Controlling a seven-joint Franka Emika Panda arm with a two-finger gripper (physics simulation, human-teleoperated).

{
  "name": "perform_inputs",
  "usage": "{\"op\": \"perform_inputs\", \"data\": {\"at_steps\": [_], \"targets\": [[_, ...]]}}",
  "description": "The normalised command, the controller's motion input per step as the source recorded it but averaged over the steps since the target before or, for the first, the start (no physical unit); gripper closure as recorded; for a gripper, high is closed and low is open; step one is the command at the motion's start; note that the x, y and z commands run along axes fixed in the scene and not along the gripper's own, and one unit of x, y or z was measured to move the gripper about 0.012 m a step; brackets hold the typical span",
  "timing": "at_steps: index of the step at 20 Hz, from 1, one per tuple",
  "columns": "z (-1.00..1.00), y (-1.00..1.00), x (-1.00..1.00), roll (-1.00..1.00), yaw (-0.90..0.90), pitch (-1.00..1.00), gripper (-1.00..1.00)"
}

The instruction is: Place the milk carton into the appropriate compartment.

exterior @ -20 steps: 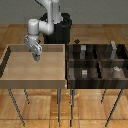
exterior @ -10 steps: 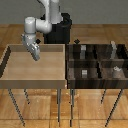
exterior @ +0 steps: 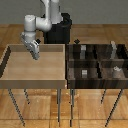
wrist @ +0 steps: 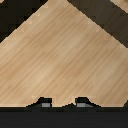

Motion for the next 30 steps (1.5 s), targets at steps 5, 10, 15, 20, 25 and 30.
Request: {"op": "perform_inputs", "data": {"at_steps": [5, 10, 15, 20, 25, 30], "targets": [[1.00, 0.00, 0.00, 0.00, 0.00, 0.00, 1.00], [0.80, 0.10, 0.00, 0.00, 0.00, 0.00, 1.00], [0.00, 1.00, 0.00, 0.00, 0.00, 0.00, 1.00], [0.00, 1.00, 0.00, 0.00, 0.00, 0.00, 1.00], [0.00, 1.00, 0.00, 0.00, 0.00, 0.00, 1.00], [0.00, 1.00, 0.00, 0.00, 0.00, 0.00, 1.00]]}}
